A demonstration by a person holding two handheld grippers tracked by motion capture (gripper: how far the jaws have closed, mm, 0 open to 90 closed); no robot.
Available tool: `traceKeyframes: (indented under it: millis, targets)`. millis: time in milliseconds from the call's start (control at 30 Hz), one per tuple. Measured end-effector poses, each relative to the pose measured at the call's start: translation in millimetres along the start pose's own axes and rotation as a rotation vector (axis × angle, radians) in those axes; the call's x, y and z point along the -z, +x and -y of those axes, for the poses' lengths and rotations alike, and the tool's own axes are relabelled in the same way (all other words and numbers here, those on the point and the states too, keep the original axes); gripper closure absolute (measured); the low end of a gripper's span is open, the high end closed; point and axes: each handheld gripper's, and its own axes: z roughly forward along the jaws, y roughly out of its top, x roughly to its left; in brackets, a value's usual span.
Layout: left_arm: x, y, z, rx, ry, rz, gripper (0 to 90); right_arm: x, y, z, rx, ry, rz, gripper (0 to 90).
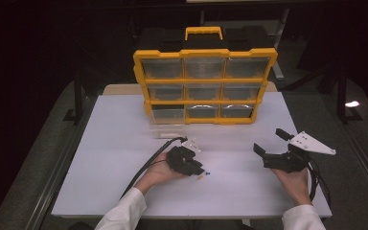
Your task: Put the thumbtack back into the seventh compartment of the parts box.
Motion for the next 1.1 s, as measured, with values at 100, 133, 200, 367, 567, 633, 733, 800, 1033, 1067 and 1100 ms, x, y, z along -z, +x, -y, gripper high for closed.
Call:
traceKeyframes:
  millis: [100,133,200,367,567,633,733,800,1033,1067,1100]
  targets:
    - [-4.0,0.8,0.5,-0.003,0.012,-0.019,78.1,1.0,0.0,-1.2,-0.007,-0.014,-0.002,0.0]
    - [-4.3,1.2,1.0,-0.001,0.005,-0.024,80.1,1.6,-0.1,-1.6,-0.01,-0.019,-0.001,0.0]
    - [-4.3,2.3,1.6,0.003,-0.002,-0.025,84.2,2.2,-0.9,-1.7,-0.011,-0.022,0.001,0.0]
    - [-3.9,1.0,3.4,-0.005,-0.02,-0.035,85.0,1.7,-1.2,-0.8,-0.013,-0.013,0.0,0.0]
    - [1.7,2.0,3.1,0.002,-0.045,-0.031,85.3,0.7,-0.9,0.0,-0.014,-0.005,-0.001,0.0]
    - [6.7,2.5,2.4,0.01,-0.066,-0.027,85.2,1.1,-1.3,0.0,-0.014,-0.005,0.0,0.0]
    - [14.3,2.9,1.3,0.021,-0.099,-0.031,85.3,1.7,-1.7,0.2,-0.016,-0.006,0.002,0.0]
    - [20.1,3.7,0.7,0.02,-0.118,-0.041,85.2,1.8,-2.1,0.5,-0.014,-0.006,0.003,0.0]
    - [43.9,11.0,2.8,0.049,-0.181,-0.074,85.2,0.3,-2.4,1.9,-0.02,0.013,-0.001,0.0]
    - [47.5,11.9,3.5,0.056,-0.197,-0.077,85.3,0.1,-2.2,2.0,-0.018,0.015,-0.002,0.0]
    - [51.3,12.7,4.1,0.06,-0.209,-0.082,85.2,-0.1,-2.1,2.1,-0.015,0.016,-0.003,0.0]
